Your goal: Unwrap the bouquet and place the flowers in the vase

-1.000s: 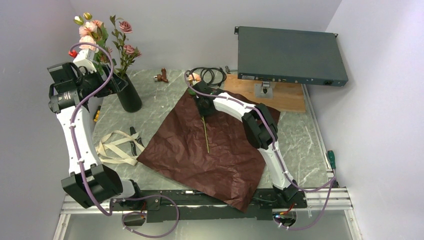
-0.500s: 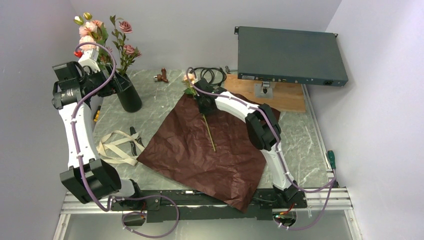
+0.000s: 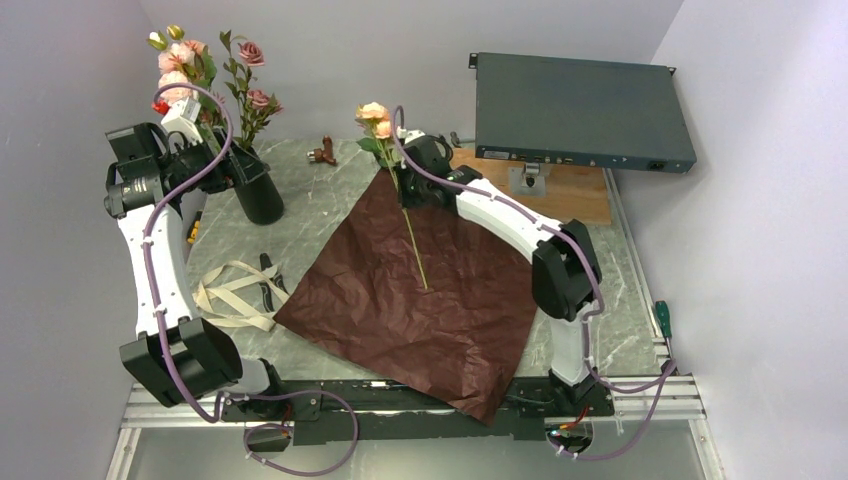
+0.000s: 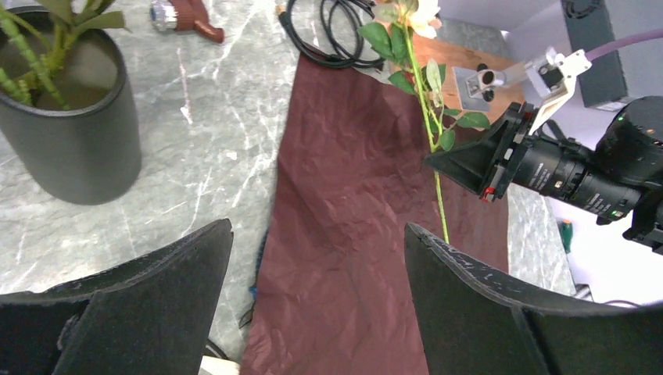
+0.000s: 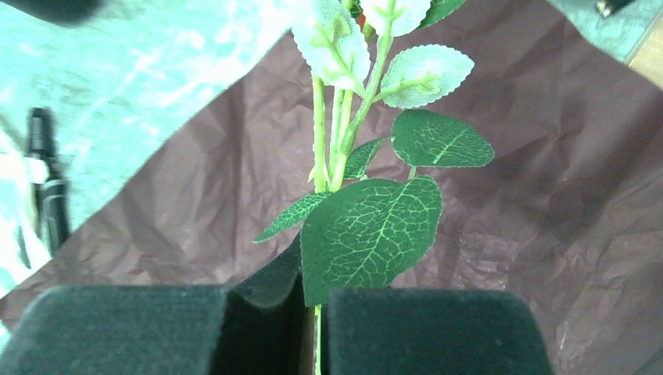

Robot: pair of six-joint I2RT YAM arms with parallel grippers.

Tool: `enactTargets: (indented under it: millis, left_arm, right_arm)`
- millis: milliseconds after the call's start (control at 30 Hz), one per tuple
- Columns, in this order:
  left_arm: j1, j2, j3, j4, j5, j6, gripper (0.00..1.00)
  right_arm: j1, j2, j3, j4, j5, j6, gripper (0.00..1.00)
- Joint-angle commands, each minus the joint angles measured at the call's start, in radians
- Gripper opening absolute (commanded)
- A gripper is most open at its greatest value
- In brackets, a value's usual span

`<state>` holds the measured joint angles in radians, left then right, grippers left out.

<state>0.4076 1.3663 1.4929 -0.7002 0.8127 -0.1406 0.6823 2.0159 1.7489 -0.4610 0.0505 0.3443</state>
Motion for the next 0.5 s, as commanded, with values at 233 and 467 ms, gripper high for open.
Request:
enactTargets:
  millis: [233, 467]
  left_arm:
    - [-0.022, 0.072, 0.104, -0.04, 0.24, 0.05, 0.86]
    - [-0.127, 0.124, 0.124, 0.025, 0.378, 0.019, 0.85]
  right_arm:
    - [-0.003, -0.288, -0.192, 0.317, -0.127, -0.013, 0.0]
    - [-0.002, -0.379, -0.267, 0.421, -0.225, -0.031, 0.0]
